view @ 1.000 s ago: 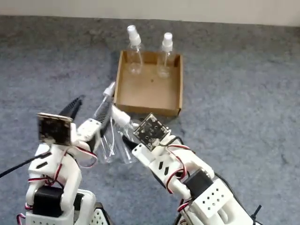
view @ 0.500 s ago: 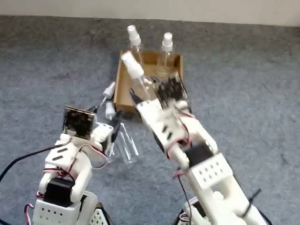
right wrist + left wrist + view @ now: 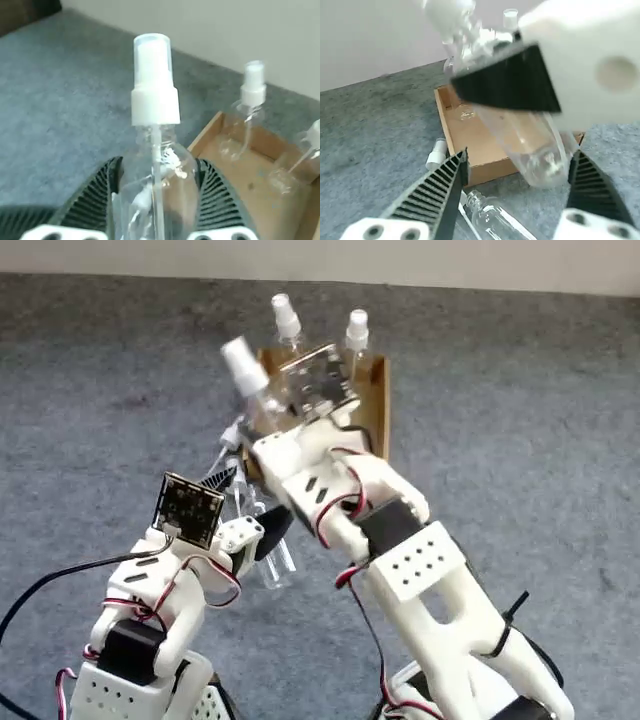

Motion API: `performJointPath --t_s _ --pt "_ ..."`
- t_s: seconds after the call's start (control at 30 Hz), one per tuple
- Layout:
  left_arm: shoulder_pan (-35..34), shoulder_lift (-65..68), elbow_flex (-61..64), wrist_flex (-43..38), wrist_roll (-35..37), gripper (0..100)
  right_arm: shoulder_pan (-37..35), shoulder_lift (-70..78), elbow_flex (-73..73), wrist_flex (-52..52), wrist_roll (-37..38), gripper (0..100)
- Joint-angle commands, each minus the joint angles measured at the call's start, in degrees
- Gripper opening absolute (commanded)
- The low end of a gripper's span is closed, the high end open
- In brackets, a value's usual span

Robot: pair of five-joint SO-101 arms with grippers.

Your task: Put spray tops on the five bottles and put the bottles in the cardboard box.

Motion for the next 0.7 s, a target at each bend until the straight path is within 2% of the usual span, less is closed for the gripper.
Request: performJointPath --t_s 0.0,0.17,0.5,0.67 --pt "1.1 -0.1 1.1 -2.6 -0.4 29 -3.2 -5.5 -4.4 3.6 -0.7 0.5" --pt "-1.8 -0.1 3.3 -6.8 -2.5 29 -4.1 -9.4 -4.4 10.0 -0.7 0.5" --pt "-4.4 -0.1 3.3 -7.1 -2.7 29 -3.8 -16.2 -4.2 16.6 -0.3 0.5" --pt "-4.4 -0.1 3.3 -7.1 -2.7 29 0.3 -16.7 -4.3 16.7 -0.2 0.5"
